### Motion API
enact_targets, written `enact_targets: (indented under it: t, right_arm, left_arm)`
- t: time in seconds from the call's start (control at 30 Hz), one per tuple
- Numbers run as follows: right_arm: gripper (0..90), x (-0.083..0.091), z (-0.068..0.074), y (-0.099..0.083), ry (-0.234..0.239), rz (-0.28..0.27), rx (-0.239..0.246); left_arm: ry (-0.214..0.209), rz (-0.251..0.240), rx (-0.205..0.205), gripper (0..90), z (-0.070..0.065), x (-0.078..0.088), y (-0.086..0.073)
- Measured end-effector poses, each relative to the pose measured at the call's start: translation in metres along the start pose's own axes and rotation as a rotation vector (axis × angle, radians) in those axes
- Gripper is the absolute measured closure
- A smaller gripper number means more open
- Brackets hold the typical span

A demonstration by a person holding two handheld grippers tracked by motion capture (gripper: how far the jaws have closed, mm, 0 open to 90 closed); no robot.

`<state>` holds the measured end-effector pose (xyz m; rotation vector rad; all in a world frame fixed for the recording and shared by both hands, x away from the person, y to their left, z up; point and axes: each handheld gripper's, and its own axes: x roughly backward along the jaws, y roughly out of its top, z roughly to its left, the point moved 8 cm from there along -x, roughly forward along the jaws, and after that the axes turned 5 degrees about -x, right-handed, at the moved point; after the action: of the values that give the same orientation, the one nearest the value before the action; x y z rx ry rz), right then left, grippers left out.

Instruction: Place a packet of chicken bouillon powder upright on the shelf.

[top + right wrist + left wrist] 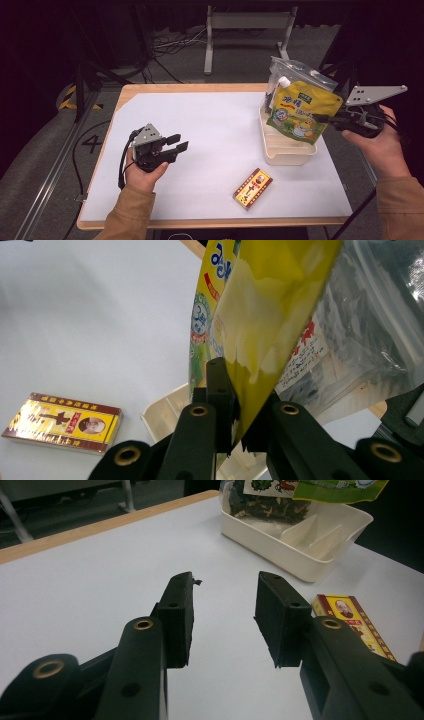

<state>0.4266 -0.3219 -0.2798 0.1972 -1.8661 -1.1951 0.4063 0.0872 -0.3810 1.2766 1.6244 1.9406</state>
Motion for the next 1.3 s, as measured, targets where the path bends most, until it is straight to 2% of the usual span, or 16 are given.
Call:
enact_targets:
  t: [1.0, 1.3]
  right_arm:
    - [85.5, -0.033, -0.011, -0.026, 0.069, 0.124, 0.011]
    - [85.6, -0.041, -0.015, -0.028, 0.048, 0.121, 0.022]
  left_arm:
    - [0.000, 0.003, 0.008, 58.9, 0.002, 0.002, -0.004]
    - [-0.002, 0.011, 0.013, 58.7, 0.001, 0.002, -0.005]
